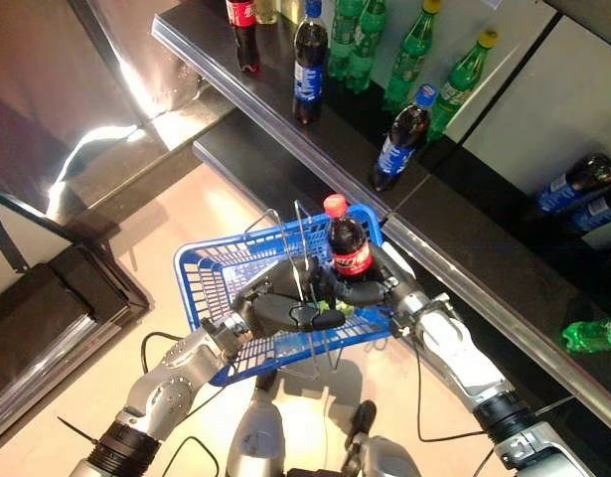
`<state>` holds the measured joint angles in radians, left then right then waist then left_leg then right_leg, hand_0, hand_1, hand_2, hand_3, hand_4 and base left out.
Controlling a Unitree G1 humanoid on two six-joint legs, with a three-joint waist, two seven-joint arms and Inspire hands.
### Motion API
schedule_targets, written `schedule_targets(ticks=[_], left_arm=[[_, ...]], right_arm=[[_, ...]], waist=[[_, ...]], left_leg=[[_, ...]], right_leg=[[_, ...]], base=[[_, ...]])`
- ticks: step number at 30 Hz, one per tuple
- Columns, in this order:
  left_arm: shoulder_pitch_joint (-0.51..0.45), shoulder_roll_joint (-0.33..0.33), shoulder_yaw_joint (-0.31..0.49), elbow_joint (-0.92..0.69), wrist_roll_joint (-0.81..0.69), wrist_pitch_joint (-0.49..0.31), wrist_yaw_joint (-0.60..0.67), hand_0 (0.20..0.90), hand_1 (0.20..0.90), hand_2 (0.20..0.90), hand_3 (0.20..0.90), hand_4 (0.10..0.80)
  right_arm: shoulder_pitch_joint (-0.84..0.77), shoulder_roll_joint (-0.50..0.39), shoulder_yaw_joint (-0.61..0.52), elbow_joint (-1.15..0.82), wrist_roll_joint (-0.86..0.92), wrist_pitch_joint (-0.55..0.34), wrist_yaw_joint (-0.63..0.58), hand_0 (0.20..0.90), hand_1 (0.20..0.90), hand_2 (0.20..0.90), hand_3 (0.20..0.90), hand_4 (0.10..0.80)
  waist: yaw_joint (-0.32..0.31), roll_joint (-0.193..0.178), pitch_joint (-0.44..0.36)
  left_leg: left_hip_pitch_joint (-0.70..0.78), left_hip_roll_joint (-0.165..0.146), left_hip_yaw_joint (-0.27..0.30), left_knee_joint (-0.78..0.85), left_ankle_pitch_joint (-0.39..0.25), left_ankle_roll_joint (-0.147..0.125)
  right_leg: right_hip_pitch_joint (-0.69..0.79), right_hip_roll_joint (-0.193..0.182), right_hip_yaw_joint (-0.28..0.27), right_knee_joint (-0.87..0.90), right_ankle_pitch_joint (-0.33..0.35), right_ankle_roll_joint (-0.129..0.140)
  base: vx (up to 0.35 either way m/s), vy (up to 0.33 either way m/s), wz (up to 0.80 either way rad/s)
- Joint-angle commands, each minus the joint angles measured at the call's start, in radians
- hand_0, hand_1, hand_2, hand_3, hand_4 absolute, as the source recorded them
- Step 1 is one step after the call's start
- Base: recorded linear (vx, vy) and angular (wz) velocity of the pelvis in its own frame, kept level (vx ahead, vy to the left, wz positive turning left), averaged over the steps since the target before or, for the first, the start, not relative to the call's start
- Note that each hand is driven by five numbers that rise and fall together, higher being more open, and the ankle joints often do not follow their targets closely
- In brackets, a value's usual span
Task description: Pick up the drink and place into the basket.
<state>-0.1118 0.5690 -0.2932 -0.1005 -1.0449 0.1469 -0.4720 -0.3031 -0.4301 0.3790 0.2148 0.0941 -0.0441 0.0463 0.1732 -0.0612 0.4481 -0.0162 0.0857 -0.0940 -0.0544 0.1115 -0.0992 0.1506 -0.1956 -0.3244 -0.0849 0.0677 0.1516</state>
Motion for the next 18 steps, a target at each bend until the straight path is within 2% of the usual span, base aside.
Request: schedule_targets(ticks=[1,18], left_arm=[[-0.178,-0.157,-0.050,-0.308,-0.136,-0.176,-0.247,0.300,0.300,0.300,0.200,0.100],[-0.210,-0.156,-0.077,-0.341,-0.127,-0.165,-0.268,0.300,0.300,0.300,0.200,0.100]], right_arm=[[-0.034,0.005,0.111,0.027,-0.051,-0.083,-0.056,0.300,0.300,0.300,0.200,0.100],[-0.104,-0.024,0.179,0.017,-0.224,0.024,-0.071,0.300,0.300,0.300,0.200,0.100]], waist=[[0.002,0.027,-0.409],[0.010,0.024,-0.403]], left_leg=[[0.055,0.048,0.050,-0.033,-0.056,-0.001],[0.058,0.045,0.044,-0.033,-0.058,0.001]], right_leg=[[0.025,-0.070,-0.023,-0.002,0.008,0.041],[0.033,-0.072,-0.027,-0.002,0.008,0.043]], base=[[0.000,0.000,0.00],[0.000,0.000,0.00]])
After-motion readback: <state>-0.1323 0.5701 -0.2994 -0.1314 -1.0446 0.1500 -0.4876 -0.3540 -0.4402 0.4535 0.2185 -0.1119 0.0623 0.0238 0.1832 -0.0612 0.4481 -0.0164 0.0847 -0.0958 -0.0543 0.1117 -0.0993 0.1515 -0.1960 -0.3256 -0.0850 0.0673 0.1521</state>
